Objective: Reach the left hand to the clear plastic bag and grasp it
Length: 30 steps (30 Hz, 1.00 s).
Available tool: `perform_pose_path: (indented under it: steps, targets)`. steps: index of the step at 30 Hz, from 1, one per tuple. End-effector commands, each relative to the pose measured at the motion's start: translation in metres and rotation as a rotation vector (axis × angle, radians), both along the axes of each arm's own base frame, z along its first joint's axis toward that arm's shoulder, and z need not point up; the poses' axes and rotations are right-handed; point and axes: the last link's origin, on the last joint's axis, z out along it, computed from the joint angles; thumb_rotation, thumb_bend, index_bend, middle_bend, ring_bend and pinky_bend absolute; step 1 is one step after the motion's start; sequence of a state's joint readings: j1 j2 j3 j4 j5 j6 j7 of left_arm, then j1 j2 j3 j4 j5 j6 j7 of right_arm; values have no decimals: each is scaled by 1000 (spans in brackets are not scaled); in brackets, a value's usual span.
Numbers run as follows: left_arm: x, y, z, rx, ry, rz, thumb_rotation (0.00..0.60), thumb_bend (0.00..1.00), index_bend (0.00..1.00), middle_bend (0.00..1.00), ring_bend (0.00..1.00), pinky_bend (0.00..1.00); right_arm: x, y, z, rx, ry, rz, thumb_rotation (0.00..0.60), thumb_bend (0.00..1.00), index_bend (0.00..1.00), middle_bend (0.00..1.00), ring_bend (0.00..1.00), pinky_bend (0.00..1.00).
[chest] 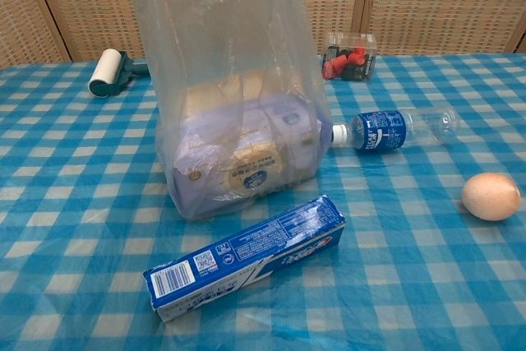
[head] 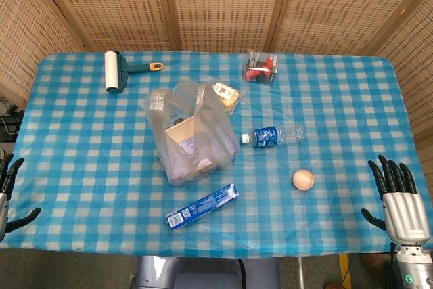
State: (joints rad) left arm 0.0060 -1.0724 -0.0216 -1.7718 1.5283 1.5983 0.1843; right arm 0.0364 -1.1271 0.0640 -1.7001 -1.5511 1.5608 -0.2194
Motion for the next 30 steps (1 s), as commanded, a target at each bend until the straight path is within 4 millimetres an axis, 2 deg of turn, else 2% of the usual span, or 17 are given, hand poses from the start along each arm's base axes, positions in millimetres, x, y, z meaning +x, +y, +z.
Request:
perform_pose_path:
  steps: [1,6,10,16,22,30]
  targets:
    - [0,1,0,-4,-5,-4,600,0,0,0,0,0,0,0,0,1,0,-2,600,0,0,0,0,0]
    - [6,8,-3,-34,-56,-60,600,0,0,0,0,0,-1,-1,1,-1,-4,-8,600,0,0,0,0,0]
    - [24,33,-8,-135,-198,-176,600,0,0,0,0,0,-3,-5,2,-4,-7,-23,600,0,0,0,0,0]
    - [72,85,-19,-319,-477,-372,600,0,0,0,0,0,-7,-13,0,-8,4,-55,600,0,0,0,0,0]
    - [124,124,-21,-456,-756,-477,600,0,0,0,0,0,-14,-20,3,-29,9,-98,600,0,0,0,0,0]
    - [160,147,-24,-575,-872,-485,600,0,0,0,0,0,-17,-23,4,-42,14,-116,600,0,0,0,0,0]
